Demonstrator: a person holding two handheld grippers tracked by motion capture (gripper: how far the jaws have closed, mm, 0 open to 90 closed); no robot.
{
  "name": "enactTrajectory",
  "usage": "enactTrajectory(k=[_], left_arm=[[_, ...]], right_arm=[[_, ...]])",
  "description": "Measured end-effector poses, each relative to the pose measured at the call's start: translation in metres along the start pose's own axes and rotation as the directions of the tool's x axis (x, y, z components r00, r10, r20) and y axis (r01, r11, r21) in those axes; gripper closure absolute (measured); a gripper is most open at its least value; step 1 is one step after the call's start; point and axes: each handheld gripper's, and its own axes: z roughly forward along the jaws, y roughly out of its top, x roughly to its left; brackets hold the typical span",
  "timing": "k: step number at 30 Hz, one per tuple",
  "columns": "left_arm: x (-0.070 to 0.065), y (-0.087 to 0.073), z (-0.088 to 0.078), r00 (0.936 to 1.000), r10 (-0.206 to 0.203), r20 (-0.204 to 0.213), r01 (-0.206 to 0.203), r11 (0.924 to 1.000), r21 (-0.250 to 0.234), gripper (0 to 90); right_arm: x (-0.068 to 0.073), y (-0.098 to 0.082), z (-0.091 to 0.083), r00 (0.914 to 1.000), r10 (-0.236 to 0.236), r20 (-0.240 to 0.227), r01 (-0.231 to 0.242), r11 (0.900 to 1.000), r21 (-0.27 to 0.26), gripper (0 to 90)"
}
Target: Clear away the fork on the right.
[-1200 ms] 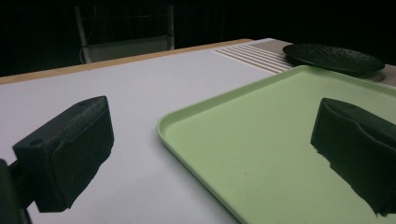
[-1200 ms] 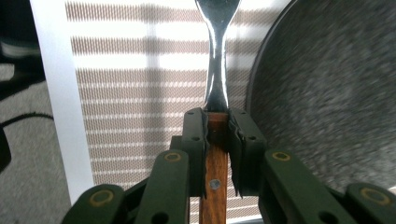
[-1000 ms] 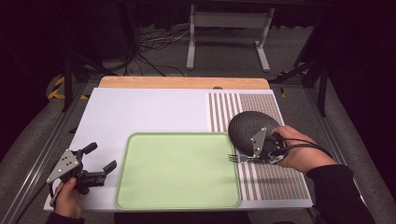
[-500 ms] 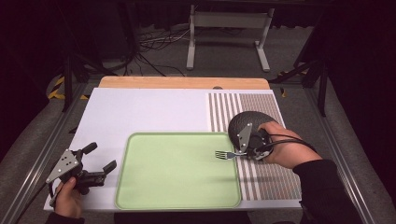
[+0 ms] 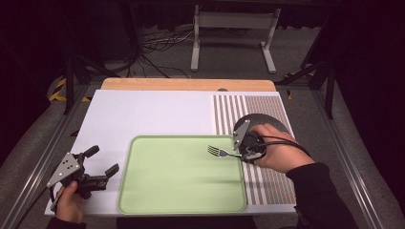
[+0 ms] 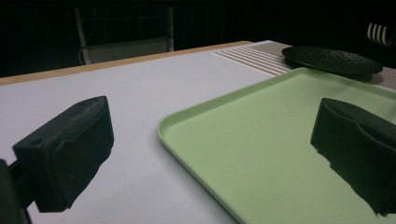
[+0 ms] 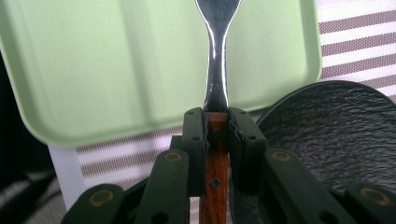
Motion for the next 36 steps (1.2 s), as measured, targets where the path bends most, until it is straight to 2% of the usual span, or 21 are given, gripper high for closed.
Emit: enactTrajectory(k=[1, 2, 5, 7, 10, 11, 13, 15, 16, 18, 22, 24, 26, 29, 30, 31, 32, 33, 34, 35, 36], left_arm=[[0.000, 0.000, 0.000, 1.0000, 0.000, 0.001, 0.000, 1.0000, 0.000, 0.1], [0.000, 0.000, 0.000, 1.0000, 0.001, 0.000, -0.001, 1.0000, -0.001, 0.0], [0.000, 0.000, 0.000, 1.0000, -0.002, -0.001, 0.002, 1.0000, 0.000, 0.0], [0.000, 0.000, 0.000, 1.0000, -0.003, -0.002, 0.003, 1.0000, -0.002, 0.0], [0.000, 0.000, 0.000, 1.0000, 0.000, -0.001, 0.000, 1.0000, -0.005, 0.1], [0.000, 0.000, 0.000, 1.0000, 0.000, -0.001, 0.000, 1.0000, -0.006, 0.0], [0.000, 0.000, 0.000, 1.0000, 0.003, -0.001, -0.003, 1.0000, -0.001, 0.1], [0.000, 0.000, 0.000, 1.0000, -0.002, -0.002, 0.002, 1.0000, -0.002, 0.0], [0.000, 0.000, 0.000, 1.0000, 0.000, 0.000, 0.000, 1.0000, -0.001, 0.0], [0.000, 0.001, 0.000, 1.0000, 0.001, 0.001, -0.001, 1.0000, -0.001, 0.0], [0.000, 0.001, -0.001, 1.0000, 0.004, 0.002, -0.004, 1.0000, -0.001, 0.0], [0.000, 0.001, -0.001, 1.0000, 0.005, 0.002, -0.005, 1.0000, -0.002, 0.1], [0.000, 0.001, -0.001, 1.0000, 0.004, 0.002, -0.004, 1.0000, -0.002, 0.1], [0.000, 0.001, -0.001, 1.0000, 0.004, 0.001, -0.004, 1.0000, -0.005, 0.0], [0.000, 0.001, -0.001, 1.0000, 0.004, 0.001, -0.004, 1.0000, -0.005, 0.1], [0.000, 0.001, -0.001, 1.0000, 0.004, 0.001, -0.004, 1.0000, -0.005, 0.1], [0.000, 0.001, -0.001, 1.0000, 0.005, 0.001, -0.005, 1.0000, -0.006, 0.0], [0.000, 0.001, -0.001, 1.0000, 0.005, 0.001, -0.005, 1.0000, -0.006, 0.1], [0.000, 0.001, -0.001, 1.0000, 0.004, 0.001, -0.004, 1.0000, -0.007, 0.1], [0.000, 0.001, -0.001, 1.0000, 0.005, 0.001, -0.005, 1.0000, -0.005, 0.0], [0.000, 0.001, -0.001, 1.0000, 0.003, 0.000, -0.003, 0.9999, -0.010, 0.0]], right_arm=[[0.000, 0.001, 0.001, 0.9999, 0.010, -0.005, -0.010, 1.000, -0.010, 78.2], [0.001, 0.003, 0.002, 0.9989, 0.048, -0.005, -0.048, 0.999, -0.007, 78.2], [0.003, 0.007, 0.004, 0.9952, 0.097, -0.006, -0.097, 0.995, -0.006, 78.3], [0.006, 0.010, 0.008, 0.9939, 0.110, -0.007, -0.110, 0.994, -0.002, 78.3], [0.010, 0.015, 0.014, 0.9833, 0.179, -0.033, -0.179, 0.984, -0.002, 78.3], [0.011, 0.016, 0.015, 0.9764, 0.213, -0.040, -0.213, 0.977, 0.002, 78.2], [0.013, 0.019, 0.019, 0.9714, 0.235, -0.035, -0.235, 0.972, 0.002, 78.3], [0.016, 0.022, 0.023, 0.9607, 0.276, -0.026, -0.276, 0.961, 0.024, 78.3], [0.017, 0.023, 0.025, 0.9586, 0.284, -0.026, -0.283, 0.959, 0.025, 78.3], [0.019, 0.026, 0.028, 0.9483, 0.316, -0.030, -0.315, 0.949, 0.021, 78.3], [0.023, 0.030, 0.033, 0.9192, 0.392, -0.039, -0.391, 0.920, 0.022, 78.3], [0.024, 0.032, 0.035, 0.8923, 0.449, -0.046, -0.449, 0.893, 0.013, 78.2], [0.026, 0.033, 0.037, 0.8731, 0.486, -0.040, -0.486, 0.874, 0.015, 78.2], [0.028, 0.036, 0.039, 0.8282, 0.558, -0.055, -0.558, 0.830, 0.013, 78.2], [0.029, 0.038, 0.040, 0.8106, 0.583, -0.052, -0.583, 0.812, 0.019, 78.3], [0.030, 0.039, 0.041, 0.8004, 0.597, -0.052, -0.597, 0.802, 0.020, 78.3], [0.030, 0.040, 0.043, 0.7944, 0.605, -0.054, -0.605, 0.796, 0.024, 78.2], [0.030, 0.040, 0.043, 0.7944, 0.605, -0.054, -0.605, 0.796, 0.024, 78.2], [0.031, 0.041, 0.045, 0.7721, 0.633, -0.058, -0.633, 0.774, 0.025, 78.3], [0.032, 0.042, 0.046, 0.7658, 0.641, -0.055, -0.640, 0.768, 0.026, 78.3], [0.032, 0.043, 0.046, 0.7548, 0.654, -0.051, -0.654, 0.756, 0.026, 78.3]])
